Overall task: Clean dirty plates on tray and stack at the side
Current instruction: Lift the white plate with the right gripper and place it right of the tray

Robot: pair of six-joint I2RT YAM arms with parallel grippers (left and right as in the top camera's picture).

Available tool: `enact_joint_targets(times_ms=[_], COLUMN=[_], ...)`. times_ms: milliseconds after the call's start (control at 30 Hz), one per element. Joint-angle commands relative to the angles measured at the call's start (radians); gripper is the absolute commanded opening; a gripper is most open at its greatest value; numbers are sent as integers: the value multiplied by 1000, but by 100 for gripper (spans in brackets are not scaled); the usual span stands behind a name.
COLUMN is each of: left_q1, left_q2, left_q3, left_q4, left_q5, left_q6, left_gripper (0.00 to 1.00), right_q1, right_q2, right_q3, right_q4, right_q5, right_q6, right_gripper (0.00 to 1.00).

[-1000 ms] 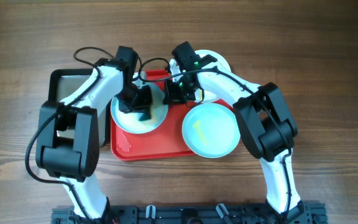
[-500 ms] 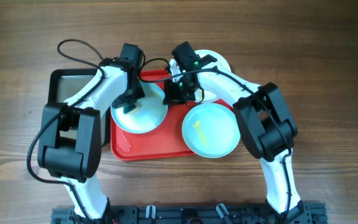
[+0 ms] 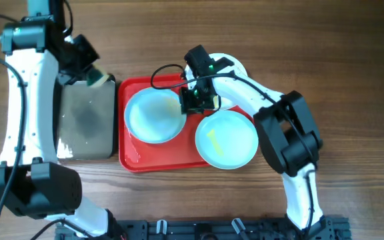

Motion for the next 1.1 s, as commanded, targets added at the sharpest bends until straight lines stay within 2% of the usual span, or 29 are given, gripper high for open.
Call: enact_joint_targets(times_ms=[0,233,567,833,933,1067], left_q1=[31,31,31,30,30,29], left_q2=[18,18,20,20,20,20], left_q3=[-69,-151,-164,-164,-164,-164], left_q4=[-8,29,37,41,41,41], left_q5=[-53,-67,-67,-67,-66,-66], left_q6=[24,23,23,23,23,23], left_gripper=[4,4,4,4,4,4], right_q1=[34,178,357,521,543,542], right_q2=[-179,-307,-312,-313,-313,-313], right_q3=[4,4,4,4,4,4], right_q4=[-23,-67,-94,-55,-33,-22], right_q5=[322,849,1395,1876,1924,1892], right_q6=[-3,-56,-137,-133,-133,-130], right_gripper=[4,4,4,4,4,4])
